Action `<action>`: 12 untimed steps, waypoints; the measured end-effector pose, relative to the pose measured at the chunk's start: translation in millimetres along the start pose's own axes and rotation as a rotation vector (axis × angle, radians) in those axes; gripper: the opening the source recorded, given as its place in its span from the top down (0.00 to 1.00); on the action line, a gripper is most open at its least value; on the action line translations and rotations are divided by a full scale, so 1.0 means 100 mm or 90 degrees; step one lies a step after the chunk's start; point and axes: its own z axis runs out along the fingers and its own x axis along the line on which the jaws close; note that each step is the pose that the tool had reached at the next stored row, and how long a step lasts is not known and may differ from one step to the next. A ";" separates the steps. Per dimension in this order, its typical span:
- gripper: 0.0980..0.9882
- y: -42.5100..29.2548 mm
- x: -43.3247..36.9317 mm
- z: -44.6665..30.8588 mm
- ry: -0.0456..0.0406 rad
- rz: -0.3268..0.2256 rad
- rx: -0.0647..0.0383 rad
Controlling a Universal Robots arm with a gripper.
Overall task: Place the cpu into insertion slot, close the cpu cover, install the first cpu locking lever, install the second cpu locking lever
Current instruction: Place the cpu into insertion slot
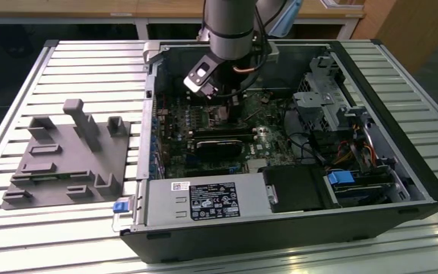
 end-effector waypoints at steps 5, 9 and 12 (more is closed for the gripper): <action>0.50 -0.016 0.027 0.041 -0.0003 0.003 0.000; 0.50 -0.018 0.046 0.067 -0.0012 0.014 0.000; 0.50 -0.020 0.051 0.093 -0.0013 0.015 0.000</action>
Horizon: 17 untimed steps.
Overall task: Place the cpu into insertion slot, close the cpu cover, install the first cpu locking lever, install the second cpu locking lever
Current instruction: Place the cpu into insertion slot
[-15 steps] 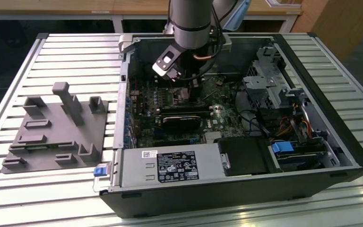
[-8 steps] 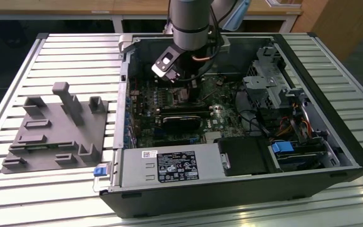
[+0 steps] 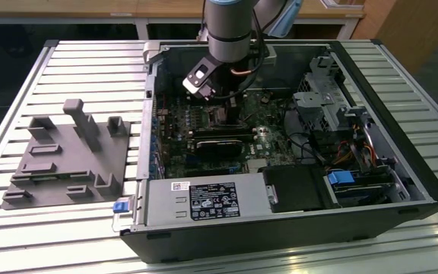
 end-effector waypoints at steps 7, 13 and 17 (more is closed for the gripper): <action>0.50 -0.005 0.021 0.025 0.0000 0.000 0.000; 0.50 -0.017 0.048 0.052 0.0002 -0.001 0.000; 0.50 -0.021 0.060 0.071 0.0006 -0.007 0.000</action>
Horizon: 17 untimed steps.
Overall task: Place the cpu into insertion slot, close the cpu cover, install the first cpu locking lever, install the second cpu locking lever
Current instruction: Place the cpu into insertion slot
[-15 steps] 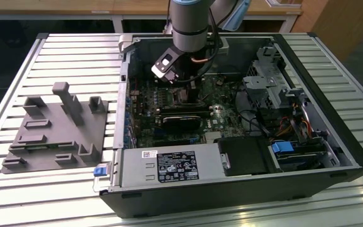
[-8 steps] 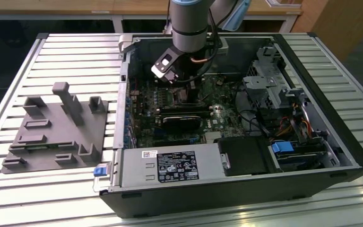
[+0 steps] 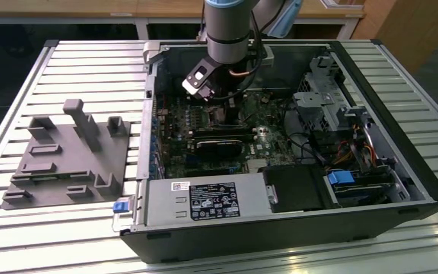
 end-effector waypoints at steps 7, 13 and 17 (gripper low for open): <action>0.50 -0.005 0.009 0.044 0.0000 0.000 0.000; 0.50 -0.005 0.011 0.050 -0.0001 0.000 0.000; 0.49 -0.004 0.011 0.051 -0.0001 0.000 0.000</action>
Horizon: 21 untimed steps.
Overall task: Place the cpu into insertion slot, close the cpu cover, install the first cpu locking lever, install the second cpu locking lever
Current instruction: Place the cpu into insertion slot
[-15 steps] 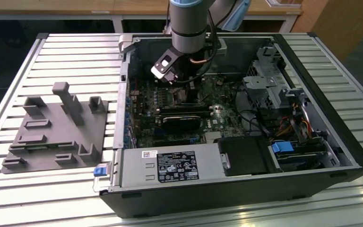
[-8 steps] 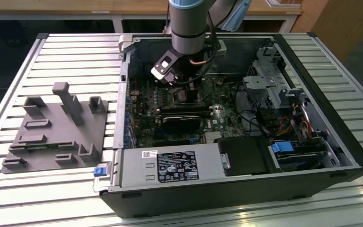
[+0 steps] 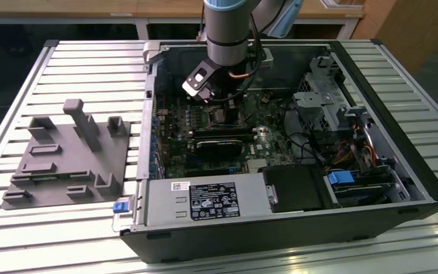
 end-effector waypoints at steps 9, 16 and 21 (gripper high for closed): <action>0.42 0.001 0.000 -0.016 0.0004 0.000 0.000; 0.42 0.010 0.001 -0.118 0.0031 0.000 0.001; 0.64 0.015 0.001 -0.160 0.0031 0.000 0.004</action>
